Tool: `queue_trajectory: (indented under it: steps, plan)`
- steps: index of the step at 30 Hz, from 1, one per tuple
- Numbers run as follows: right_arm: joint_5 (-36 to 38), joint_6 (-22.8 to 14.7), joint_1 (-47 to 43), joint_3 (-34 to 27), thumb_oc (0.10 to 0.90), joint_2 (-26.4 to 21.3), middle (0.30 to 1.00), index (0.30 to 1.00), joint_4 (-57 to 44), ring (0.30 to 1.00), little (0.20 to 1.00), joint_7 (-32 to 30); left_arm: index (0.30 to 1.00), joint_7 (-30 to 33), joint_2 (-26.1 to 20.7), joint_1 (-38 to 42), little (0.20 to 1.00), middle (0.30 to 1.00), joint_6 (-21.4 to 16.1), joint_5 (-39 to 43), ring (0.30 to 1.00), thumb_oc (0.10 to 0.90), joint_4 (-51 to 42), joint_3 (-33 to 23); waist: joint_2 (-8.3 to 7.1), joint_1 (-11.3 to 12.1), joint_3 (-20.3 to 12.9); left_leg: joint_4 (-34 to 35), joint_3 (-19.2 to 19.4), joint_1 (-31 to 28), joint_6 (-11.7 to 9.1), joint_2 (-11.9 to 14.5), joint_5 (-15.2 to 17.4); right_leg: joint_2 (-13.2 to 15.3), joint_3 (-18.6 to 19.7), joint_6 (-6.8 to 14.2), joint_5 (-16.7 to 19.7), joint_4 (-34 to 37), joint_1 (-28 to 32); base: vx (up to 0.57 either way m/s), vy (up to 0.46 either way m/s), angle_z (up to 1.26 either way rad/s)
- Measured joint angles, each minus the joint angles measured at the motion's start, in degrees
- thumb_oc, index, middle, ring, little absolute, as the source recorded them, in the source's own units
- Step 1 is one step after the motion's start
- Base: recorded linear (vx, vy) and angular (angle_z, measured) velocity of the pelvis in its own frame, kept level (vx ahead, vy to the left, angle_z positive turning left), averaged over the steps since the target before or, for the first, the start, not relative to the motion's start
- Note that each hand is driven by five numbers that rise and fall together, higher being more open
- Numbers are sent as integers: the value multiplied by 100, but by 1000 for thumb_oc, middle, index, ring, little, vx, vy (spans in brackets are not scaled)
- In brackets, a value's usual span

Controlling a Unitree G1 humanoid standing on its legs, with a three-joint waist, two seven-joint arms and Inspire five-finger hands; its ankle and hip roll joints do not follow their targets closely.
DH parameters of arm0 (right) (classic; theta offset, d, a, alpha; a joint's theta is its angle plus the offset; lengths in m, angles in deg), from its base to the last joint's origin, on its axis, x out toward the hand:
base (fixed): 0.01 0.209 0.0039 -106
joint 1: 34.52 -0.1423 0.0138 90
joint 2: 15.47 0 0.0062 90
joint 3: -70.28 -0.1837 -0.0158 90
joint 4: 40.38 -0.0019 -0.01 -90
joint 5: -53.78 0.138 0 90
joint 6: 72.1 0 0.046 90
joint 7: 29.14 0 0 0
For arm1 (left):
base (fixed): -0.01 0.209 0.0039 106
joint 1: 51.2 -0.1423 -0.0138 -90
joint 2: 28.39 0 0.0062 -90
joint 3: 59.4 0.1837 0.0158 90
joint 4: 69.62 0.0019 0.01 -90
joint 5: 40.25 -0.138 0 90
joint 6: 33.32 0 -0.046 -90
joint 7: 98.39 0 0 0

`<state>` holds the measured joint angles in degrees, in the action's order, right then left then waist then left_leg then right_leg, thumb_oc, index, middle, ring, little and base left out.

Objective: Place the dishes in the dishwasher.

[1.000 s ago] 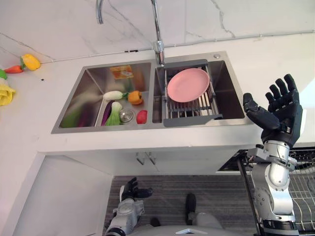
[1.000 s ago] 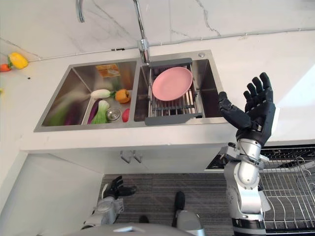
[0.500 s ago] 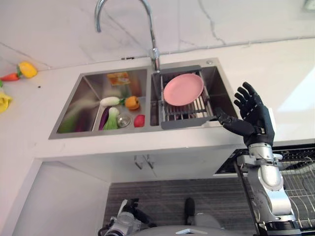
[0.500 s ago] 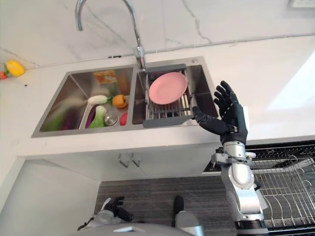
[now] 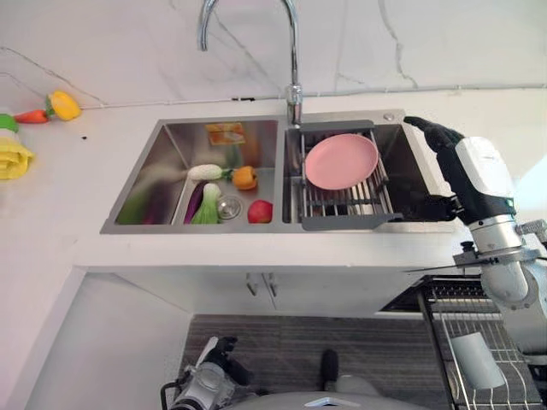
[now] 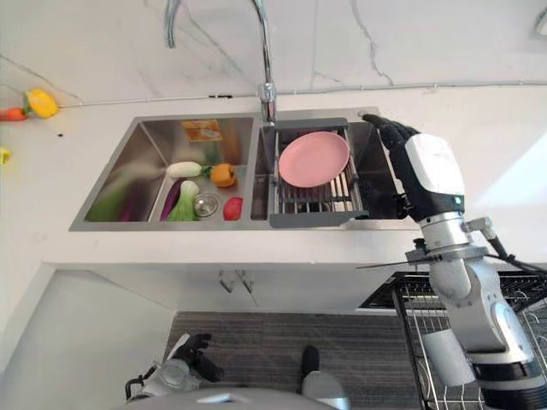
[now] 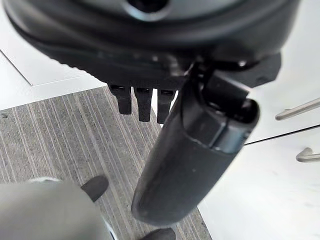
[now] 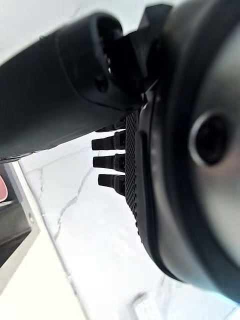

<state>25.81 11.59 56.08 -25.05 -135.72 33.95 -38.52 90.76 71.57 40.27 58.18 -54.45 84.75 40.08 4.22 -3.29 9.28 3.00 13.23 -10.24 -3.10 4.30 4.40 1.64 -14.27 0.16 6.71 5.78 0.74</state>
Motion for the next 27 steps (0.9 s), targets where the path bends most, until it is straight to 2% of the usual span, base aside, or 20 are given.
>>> queue_trajectory:
  steps: [2,5,7,11,13,16,19,22,27]
  plan:
    - [-381,12,-179,238,800,-356,900,900,244,900,900,9,900,0,-76,-9,900,900,7,4,900,800,-33,-112,-93,82,-29,-13,-5,-7,8,-24,1,30,1,32,21,4,-5,-2,11,4]
    - [-687,4,-418,531,800,-395,900,900,478,900,900,22,900,-1,-221,-69,900,900,29,6,900,800,-69,-134,-195,199,-84,-16,-11,-26,13,-22,-2,36,-7,35,21,19,6,0,0,0]
    - [-834,0,-575,731,800,-518,900,900,619,900,900,51,900,-8,-284,-278,900,900,35,8,900,800,-233,-102,-189,292,-99,-19,-34,-10,14,-24,-3,44,-34,36,21,18,14,-10,13,6]
    - [-1042,5,-1053,1303,800,-1161,900,900,1352,900,900,207,900,-42,-352,-736,900,900,26,26,900,800,-818,-54,-144,419,-126,-41,-186,47,30,-33,-14,77,-165,40,17,19,42,-16,15,20]
    - [-1074,95,-1163,1367,800,-1207,900,900,1741,900,900,264,900,-101,-378,-881,900,900,35,98,900,800,-1110,-7,-141,585,-128,-47,-273,72,44,-42,-38,99,-250,41,17,18,42,-17,11,17]
    - [-1084,116,-1223,1431,800,-1234,900,900,1959,900,900,294,900,-119,-409,-1002,900,900,5,124,900,800,-1321,84,-129,643,-132,-53,-308,99,50,-49,-54,113,-300,42,17,17,37,-17,6,11]
    - [-1074,118,-1767,2019,800,-1250,900,900,2644,900,900,334,900,-219,-465,-1158,900,900,-21,134,900,800,-1577,184,-123,653,-128,-51,-362,131,54,-51,-56,124,-342,48,12,19,54,-15,6,6]
    - [-1058,133,-1970,2293,800,-1259,900,900,2981,900,900,382,900,-226,-489,-1155,900,900,-19,247,900,800,-1573,224,-124,662,-128,-48,-436,129,60,-54,-75,135,-408,61,2,20,56,-12,4,12]
    - [-1032,115,-2264,2822,800,-1241,900,900,3610,900,900,416,900,-221,-490,-1158,900,900,-105,371,900,800,-1576,265,-127,853,-121,-53,-482,158,60,-58,-78,150,-470,65,-3,22,72,-6,-3,6]
